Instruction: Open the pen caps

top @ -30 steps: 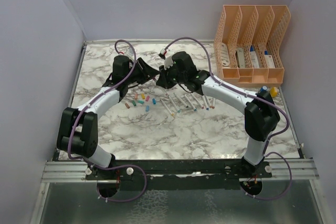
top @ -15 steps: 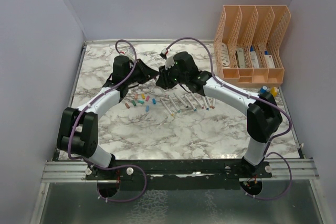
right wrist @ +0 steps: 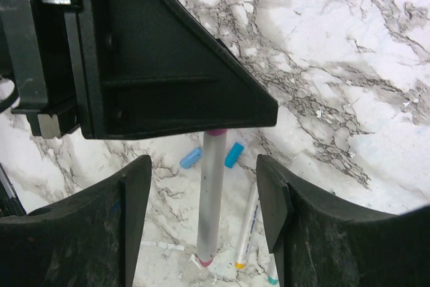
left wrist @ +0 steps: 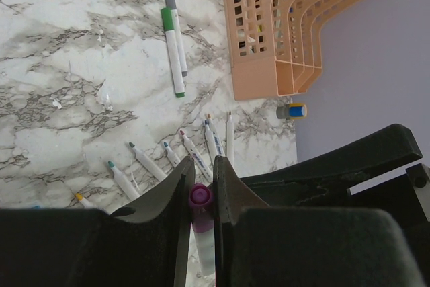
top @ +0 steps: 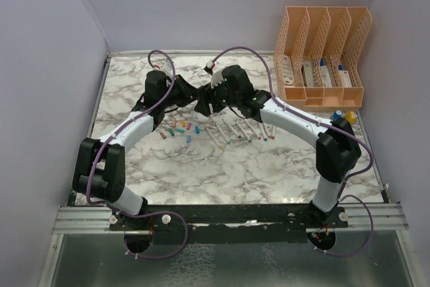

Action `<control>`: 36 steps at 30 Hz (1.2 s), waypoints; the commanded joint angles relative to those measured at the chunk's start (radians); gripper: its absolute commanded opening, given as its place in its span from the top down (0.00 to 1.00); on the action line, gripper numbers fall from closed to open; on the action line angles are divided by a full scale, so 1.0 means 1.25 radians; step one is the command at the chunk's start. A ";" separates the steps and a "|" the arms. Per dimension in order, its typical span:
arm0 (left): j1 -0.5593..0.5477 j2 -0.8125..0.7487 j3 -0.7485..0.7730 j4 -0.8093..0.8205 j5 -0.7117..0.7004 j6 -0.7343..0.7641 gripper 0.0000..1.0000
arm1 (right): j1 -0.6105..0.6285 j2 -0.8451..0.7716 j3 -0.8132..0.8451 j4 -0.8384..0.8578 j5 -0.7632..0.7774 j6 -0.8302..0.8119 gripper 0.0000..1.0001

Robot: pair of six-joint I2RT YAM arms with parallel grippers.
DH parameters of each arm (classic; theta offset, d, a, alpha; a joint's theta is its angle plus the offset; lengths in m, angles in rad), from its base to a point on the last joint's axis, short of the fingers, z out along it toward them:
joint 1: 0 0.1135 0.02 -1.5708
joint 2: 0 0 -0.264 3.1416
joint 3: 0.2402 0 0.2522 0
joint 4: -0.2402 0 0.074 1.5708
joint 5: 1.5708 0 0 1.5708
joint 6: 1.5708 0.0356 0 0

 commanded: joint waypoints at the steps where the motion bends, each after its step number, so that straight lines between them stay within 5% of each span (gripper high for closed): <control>1: -0.013 -0.031 0.030 0.006 0.010 0.003 1.00 | 0.006 0.017 0.042 0.002 -0.024 0.001 0.39; 12: -0.021 -0.032 0.045 0.006 0.005 -0.001 1.00 | 0.007 0.051 0.069 -0.008 -0.035 0.002 0.58; 24: -0.026 -0.027 0.053 0.005 -0.009 -0.002 1.00 | 0.006 0.043 0.056 -0.010 -0.025 0.003 0.98; 36: 0.031 0.113 0.252 -0.038 -0.052 0.029 1.00 | 0.006 -0.099 -0.150 -0.010 -0.002 0.020 0.99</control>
